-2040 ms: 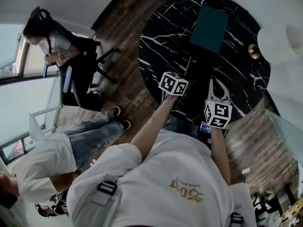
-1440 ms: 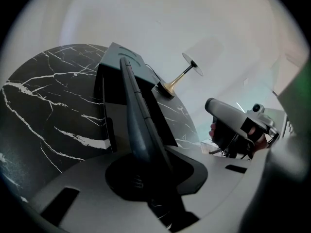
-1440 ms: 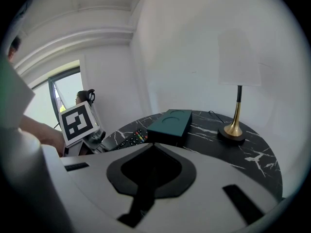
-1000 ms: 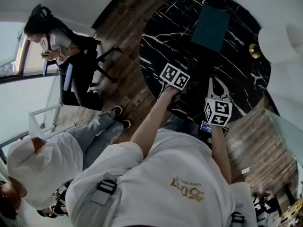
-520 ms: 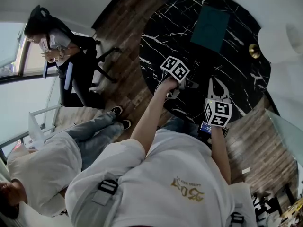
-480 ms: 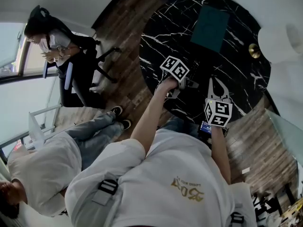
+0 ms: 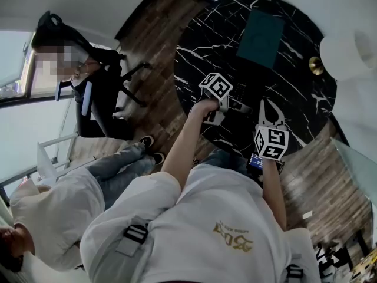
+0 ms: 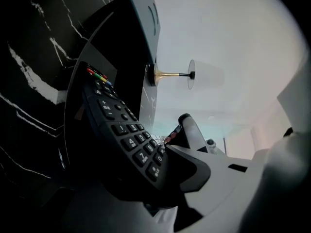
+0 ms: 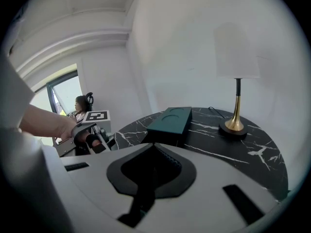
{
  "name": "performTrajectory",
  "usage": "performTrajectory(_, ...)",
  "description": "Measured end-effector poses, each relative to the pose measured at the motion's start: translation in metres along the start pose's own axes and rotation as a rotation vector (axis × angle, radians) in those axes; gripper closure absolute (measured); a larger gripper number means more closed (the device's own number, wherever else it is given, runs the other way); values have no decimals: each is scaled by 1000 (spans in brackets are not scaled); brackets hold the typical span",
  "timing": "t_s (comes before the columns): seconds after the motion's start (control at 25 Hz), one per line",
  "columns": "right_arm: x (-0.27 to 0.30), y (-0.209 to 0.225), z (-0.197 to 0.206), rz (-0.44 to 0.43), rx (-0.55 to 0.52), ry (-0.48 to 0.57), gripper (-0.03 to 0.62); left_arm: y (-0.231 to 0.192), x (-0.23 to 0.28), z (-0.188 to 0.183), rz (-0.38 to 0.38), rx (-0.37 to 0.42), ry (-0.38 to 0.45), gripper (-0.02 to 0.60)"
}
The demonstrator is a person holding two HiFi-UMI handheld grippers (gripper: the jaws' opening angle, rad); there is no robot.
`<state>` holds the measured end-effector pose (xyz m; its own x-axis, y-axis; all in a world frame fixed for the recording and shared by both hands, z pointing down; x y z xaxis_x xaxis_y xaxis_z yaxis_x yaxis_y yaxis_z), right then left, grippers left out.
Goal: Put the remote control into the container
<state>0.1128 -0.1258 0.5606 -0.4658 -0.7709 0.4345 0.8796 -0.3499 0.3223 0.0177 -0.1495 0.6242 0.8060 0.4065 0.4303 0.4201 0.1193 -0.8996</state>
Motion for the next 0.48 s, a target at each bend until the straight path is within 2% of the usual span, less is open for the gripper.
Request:
performTrajectory(0.16,2,-3,-2,-2,2,6,583,-1,-1,-4,-18,-24,1,459)
performTrajectory(0.4,1,0,-3,3,7,11,583,7,8,9,133,-214,-133,459)
performTrajectory(0.48,1,-1,-4,3,6,11,583,4,10,11,148,-244,-162,459)
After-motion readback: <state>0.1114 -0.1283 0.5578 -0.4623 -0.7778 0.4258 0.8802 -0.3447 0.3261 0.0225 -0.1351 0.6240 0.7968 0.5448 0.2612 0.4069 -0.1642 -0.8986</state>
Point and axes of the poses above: the fingertips, and each gripper's own axes: x forward along the fingers, y to its right, z out of its underside, the point moved 5 cm from there along -x, backward along the fingers, and after that the axes turned 14 degrees about -z, right-handed, at the moved point
